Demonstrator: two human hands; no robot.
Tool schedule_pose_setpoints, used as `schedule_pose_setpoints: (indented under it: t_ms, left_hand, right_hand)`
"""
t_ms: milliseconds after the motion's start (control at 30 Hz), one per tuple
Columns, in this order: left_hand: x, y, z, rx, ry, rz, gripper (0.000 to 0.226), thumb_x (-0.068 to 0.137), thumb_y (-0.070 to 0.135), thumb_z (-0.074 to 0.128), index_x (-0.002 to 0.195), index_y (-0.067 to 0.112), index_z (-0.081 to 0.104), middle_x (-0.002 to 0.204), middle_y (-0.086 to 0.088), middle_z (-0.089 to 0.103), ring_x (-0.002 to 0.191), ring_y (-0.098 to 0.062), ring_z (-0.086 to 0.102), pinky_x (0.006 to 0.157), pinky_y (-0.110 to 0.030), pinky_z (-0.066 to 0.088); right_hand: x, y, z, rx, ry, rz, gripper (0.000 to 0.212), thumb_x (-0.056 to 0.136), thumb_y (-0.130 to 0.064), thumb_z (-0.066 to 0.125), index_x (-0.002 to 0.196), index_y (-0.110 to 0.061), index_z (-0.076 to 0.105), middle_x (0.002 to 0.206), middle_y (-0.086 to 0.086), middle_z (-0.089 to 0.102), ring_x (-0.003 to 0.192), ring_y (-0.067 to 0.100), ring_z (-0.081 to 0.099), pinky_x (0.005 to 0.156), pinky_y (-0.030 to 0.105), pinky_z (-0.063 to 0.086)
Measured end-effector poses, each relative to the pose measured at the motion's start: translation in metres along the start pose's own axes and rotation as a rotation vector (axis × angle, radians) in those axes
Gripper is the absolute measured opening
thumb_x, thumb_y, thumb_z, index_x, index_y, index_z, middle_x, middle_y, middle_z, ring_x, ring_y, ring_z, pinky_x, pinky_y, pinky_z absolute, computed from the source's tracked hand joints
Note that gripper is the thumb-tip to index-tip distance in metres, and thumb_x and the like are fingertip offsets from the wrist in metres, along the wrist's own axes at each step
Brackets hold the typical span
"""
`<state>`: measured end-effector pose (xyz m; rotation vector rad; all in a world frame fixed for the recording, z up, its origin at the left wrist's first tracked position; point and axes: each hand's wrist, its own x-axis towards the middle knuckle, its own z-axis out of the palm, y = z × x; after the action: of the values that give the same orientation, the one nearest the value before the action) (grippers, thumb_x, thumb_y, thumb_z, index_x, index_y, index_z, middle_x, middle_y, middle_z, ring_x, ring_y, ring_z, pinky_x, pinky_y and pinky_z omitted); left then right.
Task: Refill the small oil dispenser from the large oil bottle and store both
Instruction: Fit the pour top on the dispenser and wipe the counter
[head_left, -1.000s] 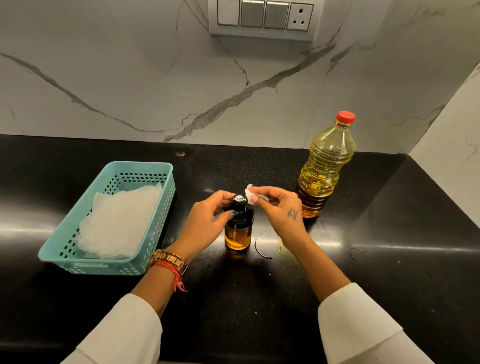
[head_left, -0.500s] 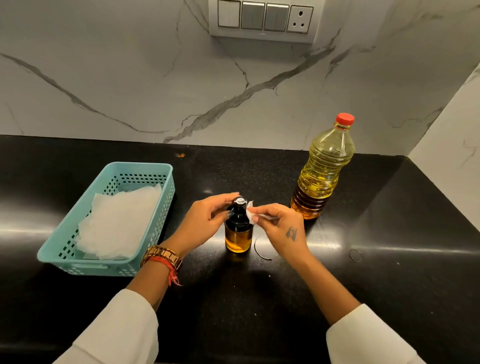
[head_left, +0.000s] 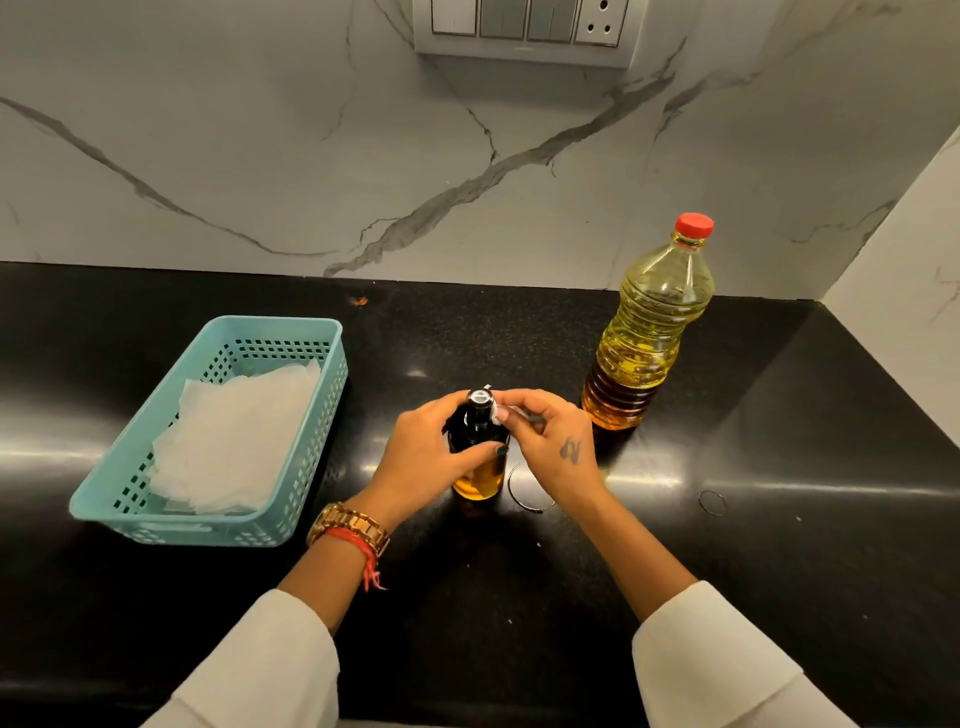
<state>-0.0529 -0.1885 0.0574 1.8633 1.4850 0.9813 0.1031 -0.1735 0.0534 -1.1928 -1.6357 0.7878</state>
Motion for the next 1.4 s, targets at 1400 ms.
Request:
schedule_pose_setpoints:
  t_ms: [1400]
  left_hand:
    - [0.016,-0.012,-0.016,-0.164,-0.179,-0.069,0.044,0.079,0.014,0.071,0.121,0.020,0.058,0.110,0.006,0.054,0.109,-0.010,0.056,0.096,-0.022,0.045]
  right_hand:
    - [-0.003,0.031,0.005,-0.009,0.034,0.015,0.039,0.085,-0.001,0.060,0.114,-0.028,0.063,0.092,-0.007,0.064,0.090,0.010,0.064,0.083,0.030,0.054]
